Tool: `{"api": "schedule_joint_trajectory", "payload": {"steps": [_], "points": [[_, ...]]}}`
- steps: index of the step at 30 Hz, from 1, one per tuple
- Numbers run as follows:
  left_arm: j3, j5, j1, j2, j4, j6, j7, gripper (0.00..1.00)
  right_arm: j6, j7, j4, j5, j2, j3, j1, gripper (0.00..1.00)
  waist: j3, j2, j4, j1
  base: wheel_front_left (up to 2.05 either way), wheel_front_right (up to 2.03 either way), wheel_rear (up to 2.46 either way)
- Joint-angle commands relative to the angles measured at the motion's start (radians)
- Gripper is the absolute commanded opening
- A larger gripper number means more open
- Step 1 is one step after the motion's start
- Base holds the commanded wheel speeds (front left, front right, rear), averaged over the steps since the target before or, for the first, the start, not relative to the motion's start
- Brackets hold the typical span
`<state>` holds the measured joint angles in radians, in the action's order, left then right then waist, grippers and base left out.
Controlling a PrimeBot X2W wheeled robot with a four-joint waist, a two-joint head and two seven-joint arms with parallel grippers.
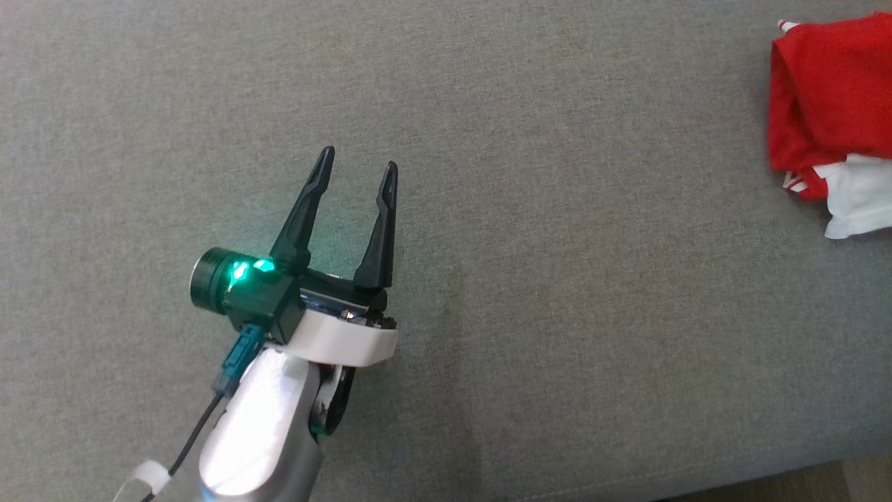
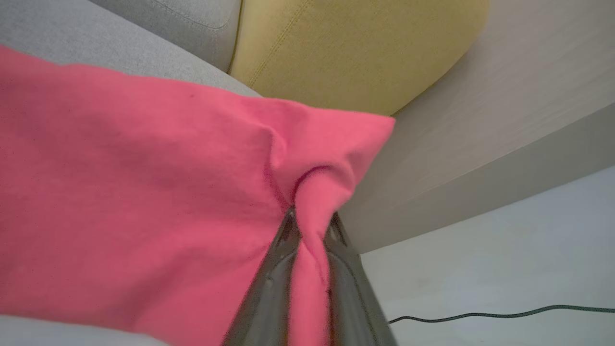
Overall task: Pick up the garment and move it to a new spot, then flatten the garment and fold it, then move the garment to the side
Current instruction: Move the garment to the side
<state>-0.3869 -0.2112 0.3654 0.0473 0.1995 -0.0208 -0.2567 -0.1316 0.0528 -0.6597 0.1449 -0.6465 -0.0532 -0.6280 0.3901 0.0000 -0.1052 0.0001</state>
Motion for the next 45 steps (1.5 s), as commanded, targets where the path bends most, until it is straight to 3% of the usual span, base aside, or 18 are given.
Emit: {"api": "schedule_joint_trajectory", "payload": {"steps": [1,11,18,25,34,45], "points": [[0.03,0.008,0.026,0.003,-0.025,-0.001,-0.005,1.0,0.001,-0.003,0.031,0.01,-0.024,-0.018,0.004,1.0,-0.004,0.0,0.001,-0.0001,0.0,0.0,0.0],[0.074,0.006,-0.022,0.003,-0.005,-0.003,-0.005,1.0,0.001,0.016,0.149,0.069,0.077,-0.08,0.064,1.0,-0.119,0.0,-0.004,-0.0001,0.0,0.0,0.0],[0.127,0.003,-0.095,0.015,-0.009,0.002,-0.005,1.0,0.001,0.03,0.317,0.013,0.22,-0.043,0.105,1.0,-0.237,0.0,0.004,-0.0001,0.0,0.0,0.0],[0.173,-0.015,-0.155,0.02,-0.011,0.007,-0.005,1.0,0.001,-0.023,0.484,-0.086,0.392,-0.058,0.194,1.0,-0.31,0.0,0.039,-0.0001,0.0,0.0,0.0],[0.195,-0.015,-0.213,0.023,-0.011,0.008,-0.005,1.0,0.001,-0.137,0.553,-0.173,0.575,-0.096,0.356,1.0,-0.343,0.0,0.081,-0.0001,0.0,0.0,0.0],[0.237,-0.058,-0.277,0.01,0.001,-0.021,-0.005,1.0,0.001,-0.302,0.424,-0.315,0.596,-0.019,0.527,1.0,-0.363,0.0,0.119,-0.0001,0.0,0.0,0.0]]}}
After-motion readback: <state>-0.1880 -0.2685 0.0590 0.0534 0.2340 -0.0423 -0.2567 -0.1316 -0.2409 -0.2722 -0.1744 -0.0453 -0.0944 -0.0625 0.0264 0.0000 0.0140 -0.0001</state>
